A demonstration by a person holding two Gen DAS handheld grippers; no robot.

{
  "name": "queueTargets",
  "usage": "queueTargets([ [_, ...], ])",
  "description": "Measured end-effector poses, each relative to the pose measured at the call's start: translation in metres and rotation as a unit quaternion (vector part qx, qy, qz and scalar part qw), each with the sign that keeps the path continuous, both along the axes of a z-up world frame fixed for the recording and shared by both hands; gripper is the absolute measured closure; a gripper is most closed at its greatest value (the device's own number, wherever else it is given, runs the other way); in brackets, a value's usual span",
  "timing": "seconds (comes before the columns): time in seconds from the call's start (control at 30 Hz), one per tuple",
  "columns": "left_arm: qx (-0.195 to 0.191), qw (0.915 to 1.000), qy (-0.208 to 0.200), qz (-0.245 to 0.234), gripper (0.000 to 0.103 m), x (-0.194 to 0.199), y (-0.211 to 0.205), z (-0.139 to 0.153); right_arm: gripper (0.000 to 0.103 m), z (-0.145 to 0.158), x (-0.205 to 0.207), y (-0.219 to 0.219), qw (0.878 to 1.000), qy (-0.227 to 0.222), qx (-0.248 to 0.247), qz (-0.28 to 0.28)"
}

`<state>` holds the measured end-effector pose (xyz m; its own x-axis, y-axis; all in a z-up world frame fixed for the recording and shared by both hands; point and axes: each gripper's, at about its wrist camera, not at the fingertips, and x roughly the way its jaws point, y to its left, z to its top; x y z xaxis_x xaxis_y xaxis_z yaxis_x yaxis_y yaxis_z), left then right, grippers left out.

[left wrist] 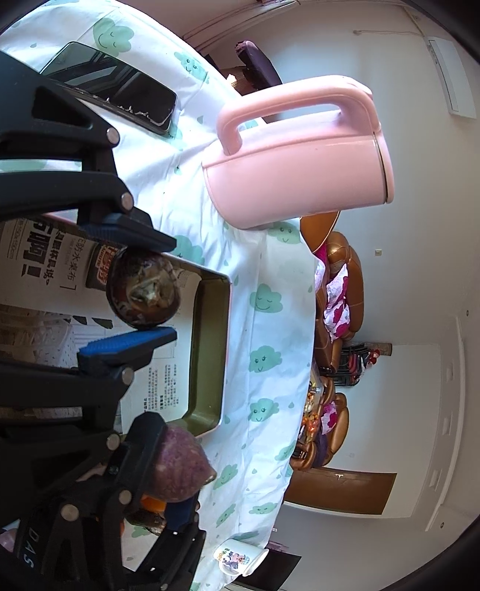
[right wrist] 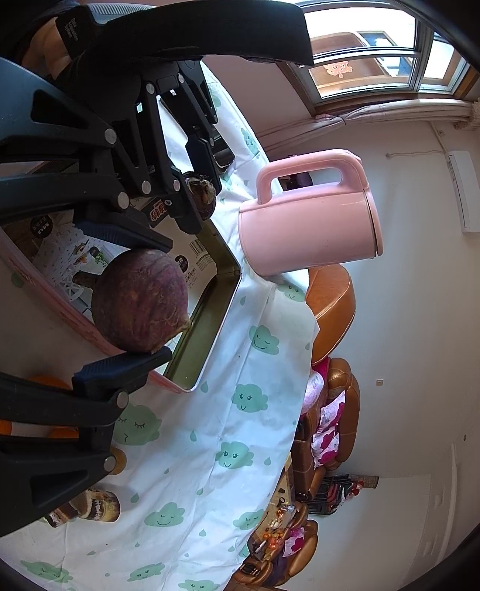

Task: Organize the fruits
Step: 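Carry the brown fruit and purple root into the tin box with both grippers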

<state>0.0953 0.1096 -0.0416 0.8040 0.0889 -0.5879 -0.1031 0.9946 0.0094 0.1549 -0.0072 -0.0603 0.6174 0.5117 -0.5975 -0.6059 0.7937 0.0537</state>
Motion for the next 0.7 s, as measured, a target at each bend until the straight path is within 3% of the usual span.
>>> queueTargets([
  [0.7,0.009,0.9998,0.02,0.003,0.06,0.004,0.006,-0.013,0.049,-0.02,-0.001,0.011,0.999,0.015,-0.03,0.014],
])
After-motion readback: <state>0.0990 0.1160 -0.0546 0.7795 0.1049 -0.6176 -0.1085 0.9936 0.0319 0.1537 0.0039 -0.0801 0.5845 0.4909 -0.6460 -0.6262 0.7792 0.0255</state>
